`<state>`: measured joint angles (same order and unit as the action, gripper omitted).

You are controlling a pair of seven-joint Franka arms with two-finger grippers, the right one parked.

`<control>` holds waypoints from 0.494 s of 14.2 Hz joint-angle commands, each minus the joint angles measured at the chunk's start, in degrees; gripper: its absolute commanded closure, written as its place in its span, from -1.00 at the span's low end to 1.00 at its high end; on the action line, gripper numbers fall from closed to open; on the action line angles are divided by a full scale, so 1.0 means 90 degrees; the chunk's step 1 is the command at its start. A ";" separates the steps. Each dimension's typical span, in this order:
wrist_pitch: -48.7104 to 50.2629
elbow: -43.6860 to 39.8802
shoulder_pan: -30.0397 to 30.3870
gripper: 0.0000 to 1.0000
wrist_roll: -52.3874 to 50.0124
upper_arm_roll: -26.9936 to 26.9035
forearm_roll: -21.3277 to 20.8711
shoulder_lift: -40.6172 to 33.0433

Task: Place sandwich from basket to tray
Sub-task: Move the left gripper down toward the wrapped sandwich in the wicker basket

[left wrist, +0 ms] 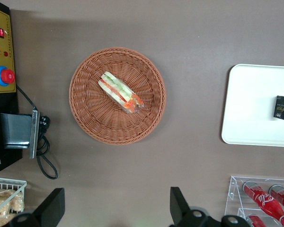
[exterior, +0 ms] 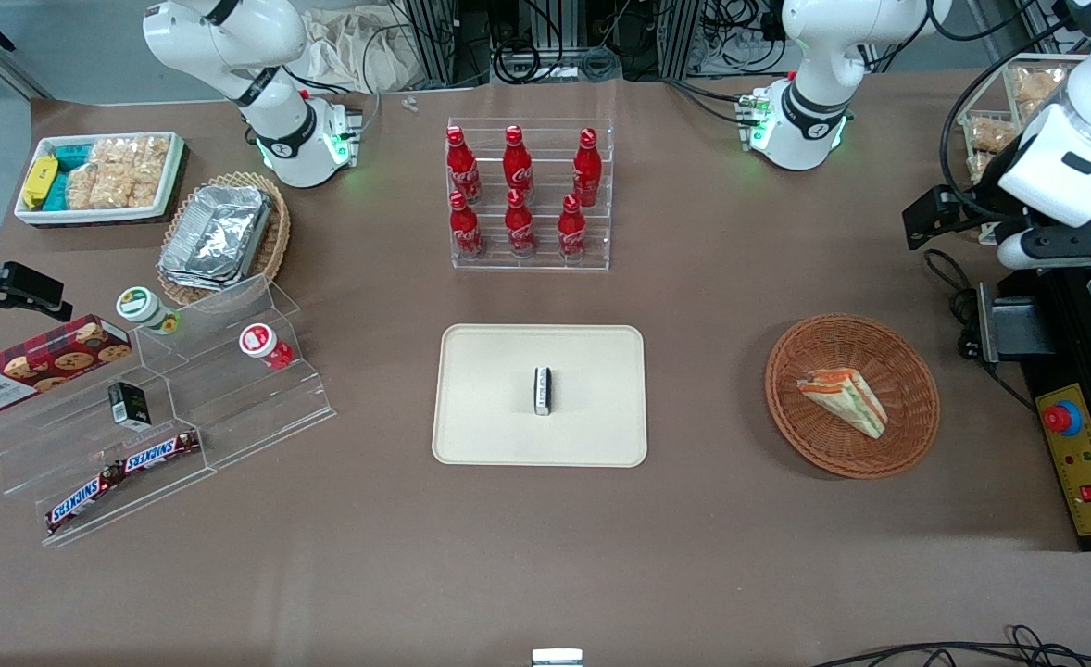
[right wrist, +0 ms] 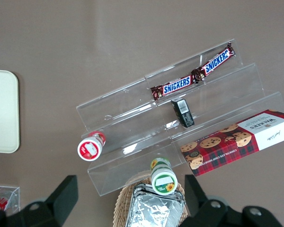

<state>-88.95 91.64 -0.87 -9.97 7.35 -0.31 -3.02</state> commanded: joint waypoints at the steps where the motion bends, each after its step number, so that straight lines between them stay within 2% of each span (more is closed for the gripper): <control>1: 0.0206 -0.0202 -0.0050 -1.00 -0.0005 -0.0035 0.0073 0.0101; 3: 0.0225 -0.0163 -0.0011 -1.00 -0.0074 -0.0045 0.0074 0.0111; 7: 0.0119 0.0197 0.0086 -1.00 -0.0931 -0.0210 0.0113 0.0189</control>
<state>-87.85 92.26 -0.60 -14.75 6.51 -0.28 -1.82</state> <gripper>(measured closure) 0.000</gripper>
